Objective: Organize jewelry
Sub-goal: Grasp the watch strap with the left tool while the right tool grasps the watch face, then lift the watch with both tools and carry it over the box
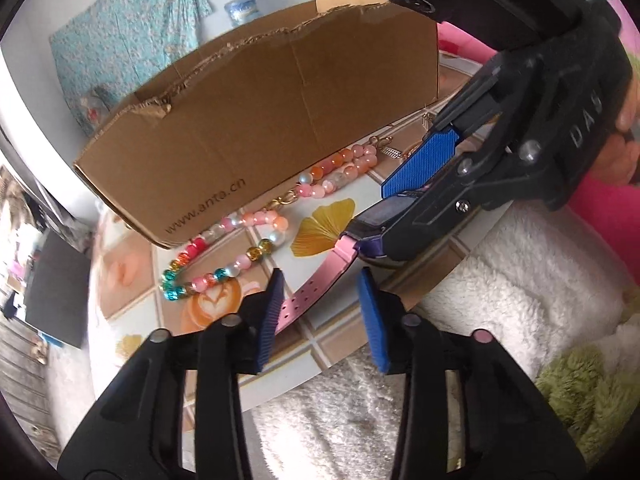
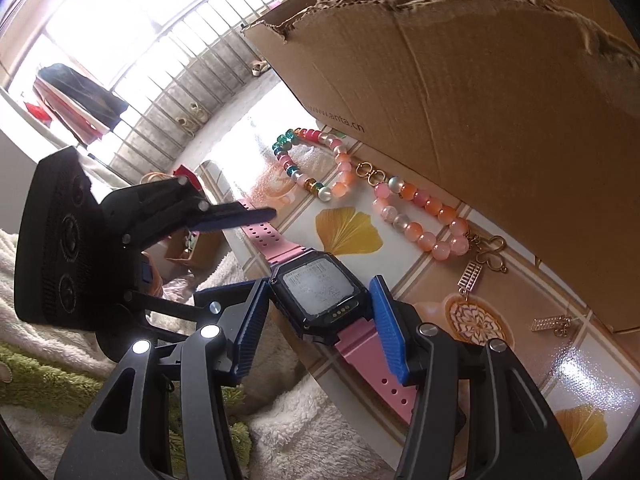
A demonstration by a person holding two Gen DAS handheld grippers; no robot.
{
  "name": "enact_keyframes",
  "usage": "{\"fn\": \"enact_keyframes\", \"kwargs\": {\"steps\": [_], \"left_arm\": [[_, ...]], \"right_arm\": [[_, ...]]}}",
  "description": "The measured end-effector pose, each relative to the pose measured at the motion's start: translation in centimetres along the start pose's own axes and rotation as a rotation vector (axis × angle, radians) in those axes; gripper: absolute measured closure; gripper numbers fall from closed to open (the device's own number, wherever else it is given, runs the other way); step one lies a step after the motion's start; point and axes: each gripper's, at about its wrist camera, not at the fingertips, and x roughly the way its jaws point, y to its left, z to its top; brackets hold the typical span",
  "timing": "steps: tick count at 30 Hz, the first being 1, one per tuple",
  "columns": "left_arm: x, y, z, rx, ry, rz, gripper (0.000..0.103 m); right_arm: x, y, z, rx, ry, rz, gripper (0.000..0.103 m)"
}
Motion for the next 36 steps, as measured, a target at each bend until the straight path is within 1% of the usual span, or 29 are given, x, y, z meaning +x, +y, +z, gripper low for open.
{"fn": "enact_keyframes", "kwargs": {"steps": [2,3,6,10,14,15,16,18,19,20,22,23,29,32,34,36], "left_arm": [[0.2,0.7,0.3,-0.043,0.018,-0.033,0.084],[0.4,1.1,0.4,-0.065,0.026,-0.055,0.085],[0.8,2.2,0.9,-0.112,0.052,-0.116,0.086],[1.4,2.9,1.5,-0.13,0.072,-0.146,0.087],[2.0,3.8,1.8,-0.153,0.081,-0.168,0.089],[2.0,3.9,1.8,-0.153,0.08,-0.168,0.089],[2.0,4.0,1.8,-0.153,0.079,-0.17,0.089],[2.1,4.4,1.8,-0.154,0.081,-0.173,0.089],[2.1,4.6,1.7,-0.154,0.081,-0.173,0.089],[2.1,4.5,1.6,-0.154,0.081,-0.173,0.089],[1.7,4.2,1.6,-0.154,0.08,-0.17,0.089],[1.6,4.3,1.5,-0.156,0.081,-0.163,0.086],[1.0,4.4,1.0,-0.168,0.089,-0.137,0.085],[0.9,4.9,0.5,-0.192,0.09,-0.13,0.086],[0.7,5.0,0.1,-0.206,0.08,-0.124,0.09],[0.3,5.0,-0.1,-0.204,0.064,-0.102,0.098]], "right_arm": [[0.0,0.2,-0.1,-0.007,-0.01,-0.012,0.052],[-0.1,0.3,-0.2,-0.011,-0.013,-0.023,0.052],[-1.5,0.3,-1.0,-0.011,-0.025,-0.053,0.051],[-2.5,0.4,-2.0,-0.008,-0.049,-0.111,0.048],[-3.8,0.6,-3.3,-0.013,-0.078,-0.201,0.048],[-4.0,0.8,-3.6,-0.022,-0.082,-0.243,0.05],[-4.1,0.8,-3.7,-0.032,-0.083,-0.272,0.054],[-4.2,1.0,-4.1,-0.042,-0.08,-0.342,0.069],[-4.2,1.0,-4.1,-0.045,-0.079,-0.369,0.073],[-4.3,1.0,-4.2,-0.045,-0.084,-0.391,0.079],[-4.5,1.0,-4.3,-0.035,-0.097,-0.417,0.084],[-4.5,1.1,-4.3,-0.027,-0.103,-0.433,0.087],[-4.9,0.6,-4.4,0.043,-0.135,-0.451,0.094],[-5.0,0.7,-4.4,0.064,-0.146,-0.463,0.096],[-4.9,1.1,-4.4,0.066,-0.153,-0.471,0.096],[-5.0,1.8,-4.3,0.067,-0.161,-0.475,0.096]]}}
